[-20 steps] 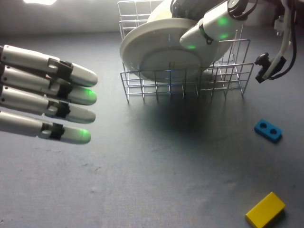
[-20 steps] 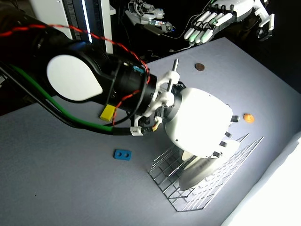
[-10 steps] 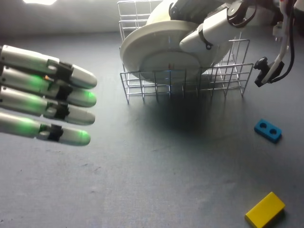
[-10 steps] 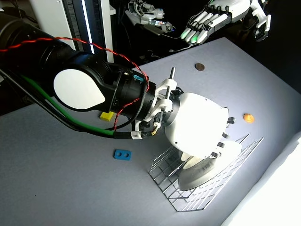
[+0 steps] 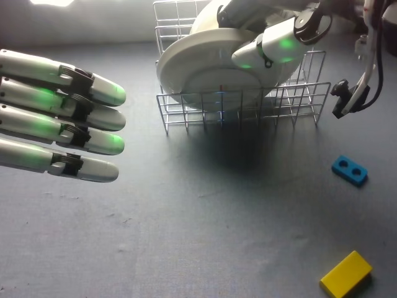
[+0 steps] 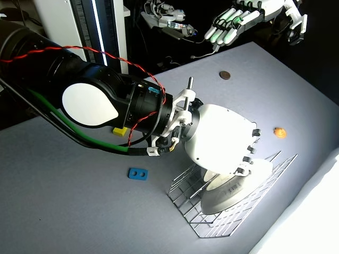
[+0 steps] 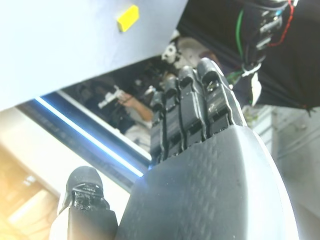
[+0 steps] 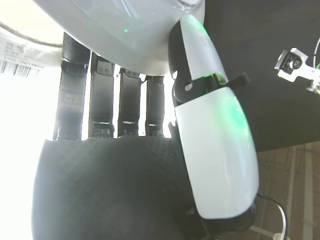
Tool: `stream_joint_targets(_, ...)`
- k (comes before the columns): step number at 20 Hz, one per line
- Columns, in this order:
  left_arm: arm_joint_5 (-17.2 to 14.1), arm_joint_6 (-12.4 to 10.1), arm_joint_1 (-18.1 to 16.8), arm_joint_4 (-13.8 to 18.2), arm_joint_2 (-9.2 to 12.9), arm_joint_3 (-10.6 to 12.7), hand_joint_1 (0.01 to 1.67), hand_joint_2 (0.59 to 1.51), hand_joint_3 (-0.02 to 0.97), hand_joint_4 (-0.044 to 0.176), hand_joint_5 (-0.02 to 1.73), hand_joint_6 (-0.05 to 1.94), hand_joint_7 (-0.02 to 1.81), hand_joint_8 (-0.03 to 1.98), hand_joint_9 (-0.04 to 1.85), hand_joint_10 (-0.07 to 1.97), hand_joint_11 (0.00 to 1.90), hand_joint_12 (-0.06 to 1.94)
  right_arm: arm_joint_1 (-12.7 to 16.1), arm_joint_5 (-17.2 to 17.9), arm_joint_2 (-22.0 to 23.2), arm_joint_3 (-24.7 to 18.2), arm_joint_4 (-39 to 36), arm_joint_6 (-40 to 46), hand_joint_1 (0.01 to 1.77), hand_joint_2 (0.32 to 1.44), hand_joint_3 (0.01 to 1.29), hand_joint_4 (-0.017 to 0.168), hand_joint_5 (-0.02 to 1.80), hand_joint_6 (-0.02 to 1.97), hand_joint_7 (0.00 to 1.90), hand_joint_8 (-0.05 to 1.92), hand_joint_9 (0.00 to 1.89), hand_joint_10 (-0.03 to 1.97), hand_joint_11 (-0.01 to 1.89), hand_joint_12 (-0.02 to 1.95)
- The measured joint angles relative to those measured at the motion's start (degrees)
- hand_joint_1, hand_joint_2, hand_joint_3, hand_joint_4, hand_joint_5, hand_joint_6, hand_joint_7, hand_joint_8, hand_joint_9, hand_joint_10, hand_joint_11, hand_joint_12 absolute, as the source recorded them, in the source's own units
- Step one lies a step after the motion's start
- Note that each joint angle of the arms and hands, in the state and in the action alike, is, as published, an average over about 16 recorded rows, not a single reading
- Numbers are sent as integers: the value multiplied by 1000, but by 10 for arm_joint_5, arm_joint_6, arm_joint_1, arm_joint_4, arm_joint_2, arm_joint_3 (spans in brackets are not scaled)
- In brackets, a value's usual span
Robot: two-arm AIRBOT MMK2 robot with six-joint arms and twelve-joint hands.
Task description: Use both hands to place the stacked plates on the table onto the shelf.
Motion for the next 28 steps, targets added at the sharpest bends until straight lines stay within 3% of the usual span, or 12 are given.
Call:
stream_joint_targets(5, 2, 3, 0, -1, 0, -2, 14, 1116, 10, 0, 244, 8, 256, -4, 227, 13, 21, 404, 6, 17, 9, -11, -1, -8, 1103, 1112, 12, -7, 666, 825, 742, 450, 552, 772, 324, 1480)
stream_joint_targets(12, 4, 4, -1, -1, 1, -6, 13, 1127, 8, 0, 255, 8, 265, -4, 237, 12, 23, 421, 20, 62, 38, -43, -19, -38, 864, 1098, 11, -4, 559, 688, 622, 615, 483, 876, 251, 1495)
stream_joint_targets(15, 5, 4, -1, -1, 1, -7, 20, 1145, 7, 0, 304, 35, 319, 36, 291, 68, 73, 512, 21, 88, 55, -65, -37, -60, 714, 1114, 11, -3, 558, 724, 609, 740, 491, 974, 285, 1523)
stream_joint_targets(19, 6, 5, -1, -1, 2, -9, 38, 1157, 8, 5, 556, 414, 579, 437, 550, 483, 364, 878, 15, 125, 86, -102, -73, -88, 471, 1131, 11, 8, 727, 1047, 758, 1103, 704, 1240, 559, 1640)
stream_joint_targets(25, 9, 5, -1, -2, 3, -10, 293, 1198, 5, 69, 981, 1130, 1016, 1155, 999, 1198, 912, 1444, -8, 185, 146, -170, -142, -118, 338, 1235, 11, 70, 1091, 1498, 1123, 1529, 1125, 1609, 1114, 1797)
stream_joint_targets(28, 10, 5, -1, -2, 3, -11, 374, 1214, 4, 88, 1158, 1411, 1196, 1443, 1178, 1489, 1127, 1683, -18, 200, 164, -191, -159, -126, 313, 1254, 11, 89, 1225, 1671, 1258, 1691, 1280, 1761, 1317, 1860)
